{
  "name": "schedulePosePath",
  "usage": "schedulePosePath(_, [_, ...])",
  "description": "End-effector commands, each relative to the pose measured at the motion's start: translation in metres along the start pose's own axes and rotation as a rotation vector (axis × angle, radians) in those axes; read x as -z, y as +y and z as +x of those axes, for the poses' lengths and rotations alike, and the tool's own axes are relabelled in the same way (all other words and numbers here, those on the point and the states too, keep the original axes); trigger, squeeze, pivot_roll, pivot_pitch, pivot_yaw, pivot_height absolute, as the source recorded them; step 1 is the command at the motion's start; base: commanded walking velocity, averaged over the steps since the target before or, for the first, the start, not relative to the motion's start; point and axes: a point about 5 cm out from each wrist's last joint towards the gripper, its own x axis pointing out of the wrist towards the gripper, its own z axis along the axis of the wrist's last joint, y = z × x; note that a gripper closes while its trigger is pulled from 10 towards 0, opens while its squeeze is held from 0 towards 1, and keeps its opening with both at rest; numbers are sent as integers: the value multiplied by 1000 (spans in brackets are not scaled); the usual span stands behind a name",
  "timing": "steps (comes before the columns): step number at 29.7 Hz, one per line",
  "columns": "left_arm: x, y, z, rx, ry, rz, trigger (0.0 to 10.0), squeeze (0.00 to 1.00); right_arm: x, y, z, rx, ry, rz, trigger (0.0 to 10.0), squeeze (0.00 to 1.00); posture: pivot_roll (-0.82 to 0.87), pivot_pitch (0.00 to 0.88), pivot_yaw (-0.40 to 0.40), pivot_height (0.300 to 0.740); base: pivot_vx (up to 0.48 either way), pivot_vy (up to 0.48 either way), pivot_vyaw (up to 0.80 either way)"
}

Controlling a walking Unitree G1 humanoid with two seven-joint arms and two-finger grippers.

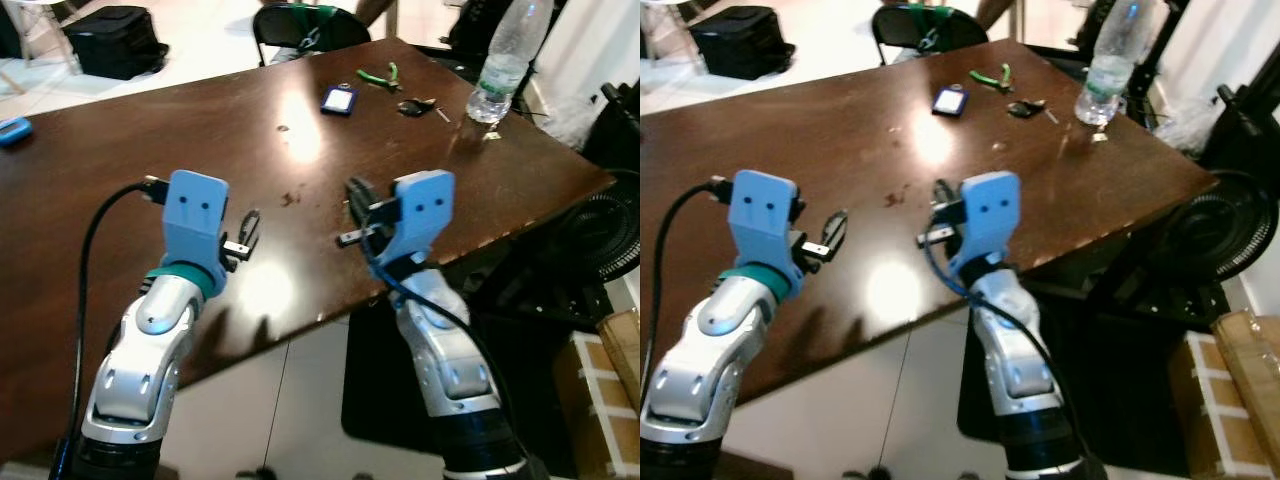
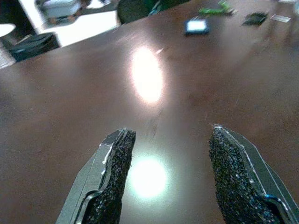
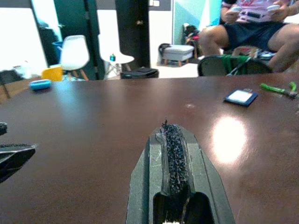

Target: Hang keys on a hook

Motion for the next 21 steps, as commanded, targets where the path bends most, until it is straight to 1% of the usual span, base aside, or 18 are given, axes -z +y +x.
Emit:
schedulePosePath(1, [5, -4, -1, 12, 14, 4, 10000, 0, 4, -5, -3, 10, 13, -5, 10000, 0, -52, 85, 87, 740, -356, 0, 0])
schedulePosePath(15, [5, -4, 0, 10, 11, 2, 10000, 0, 5, -2, -4, -19, 18, -21, 10000, 0, -54, 87, 84, 740, -344, 0, 0])
schedulePosePath(19, [5, -5, 1, 10, 10, 0, 10000, 0, 4, -1, -4, -34, 14, -30, 10000, 0, -55, 86, 83, 740, -322, 0, 666])
schedulePosePath(21, [5, -5, 1, 11, 11, -2, 10000, 0, 4, 0, -4, -48, 12, -41, 10000, 0, -55, 86, 83, 740, 0, 0, 794])
